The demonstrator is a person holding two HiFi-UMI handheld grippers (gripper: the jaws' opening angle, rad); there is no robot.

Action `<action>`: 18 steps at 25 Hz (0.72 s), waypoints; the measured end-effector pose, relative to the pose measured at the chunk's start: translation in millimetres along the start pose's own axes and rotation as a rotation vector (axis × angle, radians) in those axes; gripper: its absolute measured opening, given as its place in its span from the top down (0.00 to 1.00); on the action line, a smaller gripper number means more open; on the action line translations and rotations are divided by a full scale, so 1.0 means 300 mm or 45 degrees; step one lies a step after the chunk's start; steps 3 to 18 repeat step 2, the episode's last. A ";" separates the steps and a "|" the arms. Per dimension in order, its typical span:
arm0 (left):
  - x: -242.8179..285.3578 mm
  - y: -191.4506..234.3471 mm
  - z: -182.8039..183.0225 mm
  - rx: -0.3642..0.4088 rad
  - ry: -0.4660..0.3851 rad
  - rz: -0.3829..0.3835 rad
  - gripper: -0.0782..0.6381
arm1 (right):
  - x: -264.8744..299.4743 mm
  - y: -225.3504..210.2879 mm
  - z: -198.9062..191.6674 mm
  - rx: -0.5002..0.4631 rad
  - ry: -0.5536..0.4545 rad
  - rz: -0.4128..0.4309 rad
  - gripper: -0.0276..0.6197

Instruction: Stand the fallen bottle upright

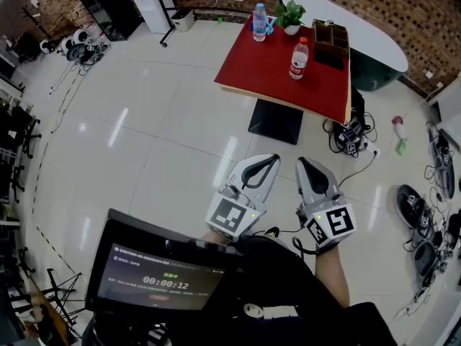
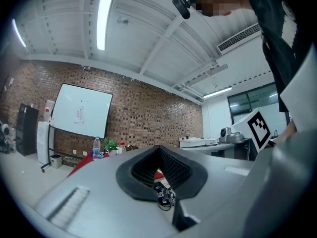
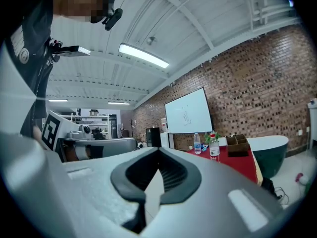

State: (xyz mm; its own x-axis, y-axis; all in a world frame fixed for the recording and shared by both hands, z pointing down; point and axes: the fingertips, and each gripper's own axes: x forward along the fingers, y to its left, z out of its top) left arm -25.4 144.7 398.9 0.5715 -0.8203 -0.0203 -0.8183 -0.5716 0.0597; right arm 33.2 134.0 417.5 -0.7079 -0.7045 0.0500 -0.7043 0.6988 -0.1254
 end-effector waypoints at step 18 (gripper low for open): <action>-0.004 -0.002 -0.004 0.001 0.003 0.002 0.89 | -0.002 0.003 -0.004 0.002 0.000 0.003 0.95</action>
